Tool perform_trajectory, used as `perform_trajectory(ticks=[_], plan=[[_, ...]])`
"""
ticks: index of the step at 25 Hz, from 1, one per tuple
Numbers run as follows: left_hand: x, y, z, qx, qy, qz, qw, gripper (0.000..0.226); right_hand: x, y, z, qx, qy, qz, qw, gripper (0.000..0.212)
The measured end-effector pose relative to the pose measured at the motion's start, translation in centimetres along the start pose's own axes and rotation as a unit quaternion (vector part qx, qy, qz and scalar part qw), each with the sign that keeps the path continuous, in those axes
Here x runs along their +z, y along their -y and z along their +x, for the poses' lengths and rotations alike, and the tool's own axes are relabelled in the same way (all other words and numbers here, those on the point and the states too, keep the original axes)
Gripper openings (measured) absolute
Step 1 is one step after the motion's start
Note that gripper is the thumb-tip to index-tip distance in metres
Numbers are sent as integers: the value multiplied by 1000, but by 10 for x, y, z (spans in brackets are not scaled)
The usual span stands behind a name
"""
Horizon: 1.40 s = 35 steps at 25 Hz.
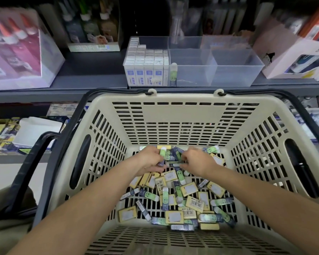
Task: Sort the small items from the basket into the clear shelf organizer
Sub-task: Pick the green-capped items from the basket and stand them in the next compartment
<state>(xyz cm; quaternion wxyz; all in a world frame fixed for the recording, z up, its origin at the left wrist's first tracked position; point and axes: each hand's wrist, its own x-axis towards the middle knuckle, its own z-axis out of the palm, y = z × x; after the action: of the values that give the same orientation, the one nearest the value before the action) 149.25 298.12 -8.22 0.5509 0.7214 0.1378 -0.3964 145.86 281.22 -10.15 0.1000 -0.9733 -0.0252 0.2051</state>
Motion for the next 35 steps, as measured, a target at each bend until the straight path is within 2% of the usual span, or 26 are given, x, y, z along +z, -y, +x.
perform_trajectory(ticks=[2, 4, 6, 8, 10, 12, 14, 16, 18, 20, 23, 28, 30, 32, 34, 35], plan=[[0, 1, -1, -31, -2, -44, 999, 12, 0, 3, 1, 26, -4, 53, 998, 28], [1, 4, -1, -55, 7, -76, 996, 10, -3, 3, 2, 60, -25, 186, 980, 26], [4, 5, -1, -51, 22, -122, 991, 12, -4, 9, -2, 70, -40, 304, 949, 21], [5, 4, -1, -21, 33, -178, 983, 15, 1, 21, -6, 56, -54, 344, 936, 25], [4, 4, 1, 12, 27, -198, 980, 25, 4, 27, -6, 23, -54, 347, 936, 29], [-2, 5, 5, 21, -12, -168, 985, 30, 0, 25, -1, -6, -17, 329, 944, 24], [-9, 7, 8, 11, -42, -144, 989, 29, -4, 17, 8, 9, -8, 255, 967, 19], [-14, 7, 8, -2, -49, -134, 990, 28, -6, 10, 17, 51, -30, 190, 980, 24], [-15, 6, 9, -16, -46, -130, 990, 38, -4, 11, 23, 71, -35, 163, 983, 29], [-14, 6, 11, -21, -37, -127, 991, 47, -2, 14, 26, 63, -40, 151, 986, 24], [-11, 5, 11, -15, -33, -128, 991, 34, -6, 13, 28, 50, -48, 226, 972, 12], [-8, 1, 4, -13, -17, -114, 993, 17, -29, 14, 17, 10, -22, 392, 920, 10], [-7, -3, 1, -7, -11, -138, 990, 19, -34, 16, 9, -33, 6, 399, 916, 8], [-7, -5, -2, 7, 16, -157, 987, 26, -36, 16, 5, -76, 18, 361, 929, 13], [-9, -4, -3, 24, 61, -140, 988, 34, -39, 16, 2, -84, 9, 363, 928, 23], [-9, -3, -3, 31, 82, -129, 988, 36, -41, 17, 1, -71, 5, 398, 914, 25]])
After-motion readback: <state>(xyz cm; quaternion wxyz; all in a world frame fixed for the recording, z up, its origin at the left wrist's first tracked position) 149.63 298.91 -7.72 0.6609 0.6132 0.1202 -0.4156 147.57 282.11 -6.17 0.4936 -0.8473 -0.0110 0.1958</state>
